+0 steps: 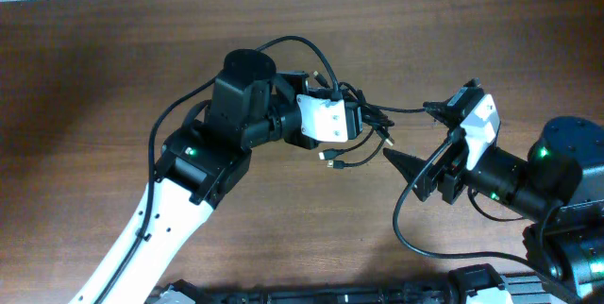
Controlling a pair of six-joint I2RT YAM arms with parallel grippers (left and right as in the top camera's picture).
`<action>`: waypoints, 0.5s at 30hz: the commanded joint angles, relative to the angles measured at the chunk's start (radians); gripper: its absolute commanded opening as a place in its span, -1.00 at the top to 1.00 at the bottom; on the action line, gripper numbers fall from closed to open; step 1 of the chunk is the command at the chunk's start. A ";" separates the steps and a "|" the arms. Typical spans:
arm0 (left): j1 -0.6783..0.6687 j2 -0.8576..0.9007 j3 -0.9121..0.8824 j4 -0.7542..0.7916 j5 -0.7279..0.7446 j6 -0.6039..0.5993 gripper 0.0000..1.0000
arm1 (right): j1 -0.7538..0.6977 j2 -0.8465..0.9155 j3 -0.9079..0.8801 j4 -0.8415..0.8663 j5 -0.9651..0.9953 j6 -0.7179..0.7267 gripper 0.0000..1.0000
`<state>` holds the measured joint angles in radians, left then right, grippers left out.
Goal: Untangle cables
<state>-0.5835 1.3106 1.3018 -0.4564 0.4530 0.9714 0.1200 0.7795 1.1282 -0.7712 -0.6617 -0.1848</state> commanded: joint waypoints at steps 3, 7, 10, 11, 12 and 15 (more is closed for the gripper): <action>-0.086 -0.032 0.016 0.013 0.101 -0.066 1.00 | -0.003 0.019 0.002 0.061 0.063 -0.020 -0.81; -0.116 -0.032 0.016 0.011 0.101 -0.066 1.00 | -0.003 0.033 0.002 0.088 0.196 0.003 -0.80; -0.116 -0.032 0.016 0.001 0.120 -0.066 1.00 | -0.003 0.055 0.002 0.099 0.393 0.092 -0.80; -0.116 -0.032 0.016 -0.005 0.136 -0.066 1.00 | -0.003 0.059 0.002 0.107 0.415 0.097 -0.80; -0.117 -0.032 0.016 -0.016 0.174 -0.066 1.00 | -0.004 0.067 0.002 0.126 0.416 0.097 -0.80; -0.117 -0.032 0.016 -0.045 0.276 -0.066 1.00 | -0.004 0.090 0.002 0.180 0.433 0.113 -0.80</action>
<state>-0.6910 1.3094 1.3018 -0.4759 0.5594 0.9115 0.1238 0.8482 1.1275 -0.6304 -0.3378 -0.1104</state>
